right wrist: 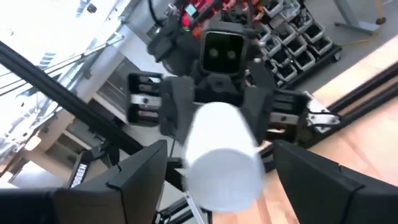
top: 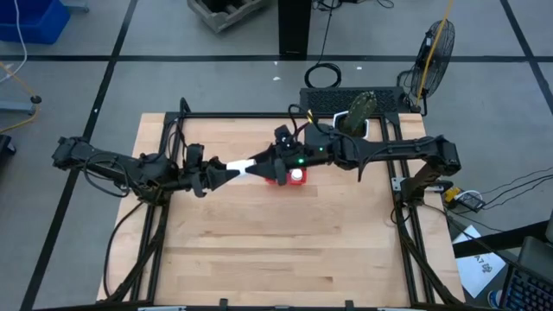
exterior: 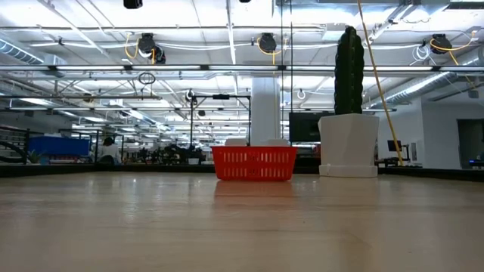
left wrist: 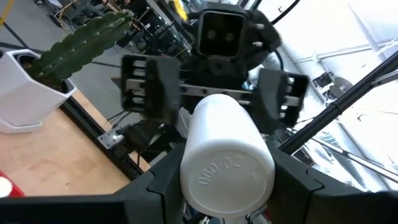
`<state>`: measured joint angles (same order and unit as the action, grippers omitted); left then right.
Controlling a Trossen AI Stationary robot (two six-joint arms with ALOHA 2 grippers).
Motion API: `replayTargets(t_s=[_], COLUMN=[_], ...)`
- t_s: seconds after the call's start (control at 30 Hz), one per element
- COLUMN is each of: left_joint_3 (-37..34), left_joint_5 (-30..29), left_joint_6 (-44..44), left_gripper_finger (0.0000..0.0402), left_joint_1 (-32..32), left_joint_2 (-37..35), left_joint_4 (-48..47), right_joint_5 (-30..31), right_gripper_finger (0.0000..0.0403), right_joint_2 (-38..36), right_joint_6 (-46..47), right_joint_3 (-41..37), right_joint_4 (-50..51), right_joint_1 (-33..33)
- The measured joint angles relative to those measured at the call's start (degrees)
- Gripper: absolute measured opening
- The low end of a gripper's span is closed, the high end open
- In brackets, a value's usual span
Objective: Pick and place pill bottles into a basket
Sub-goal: Put the white medicine bottle into the red basket
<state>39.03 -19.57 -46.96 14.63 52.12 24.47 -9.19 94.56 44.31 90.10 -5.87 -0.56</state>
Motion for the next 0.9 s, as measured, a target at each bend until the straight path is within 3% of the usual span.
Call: replayTargets(t_s=[0.27, 0.6, 0.73, 0.9], left_joint_3=[0.0, 0.0, 0.0, 0.0], left_joint_5=[0.0, -0.6, -1.0, -3.0], left_joint_6=[-0.5, 0.4, 0.4, 0.3], left_gripper_finger=[0.0172, 0.0172, 0.0173, 0.0273], left_joint_1=[0.0, 0.0, 0.1, 0.0], left_joint_2=[0.0, 0.0, 0.0, 0.0], left_joint_4=[-0.7, -0.6, -0.7, -0.7], right_joint_5=[0.2, 0.0, -0.8, -1.5], right_gripper_finger=[0.0268, 0.0153, 0.0148, 0.0148], right_joint_2=[0.1, 0.1, 0.1, 0.1], right_joint_6=[-0.5, -1.8, -1.9, -2.1], right_joint_3=[0.0, 0.0, 0.0, 0.0], right_joint_4=[0.1, 0.5, 0.8, 1.7], right_joint_1=[0.3, 0.2, 0.1, 0.1])
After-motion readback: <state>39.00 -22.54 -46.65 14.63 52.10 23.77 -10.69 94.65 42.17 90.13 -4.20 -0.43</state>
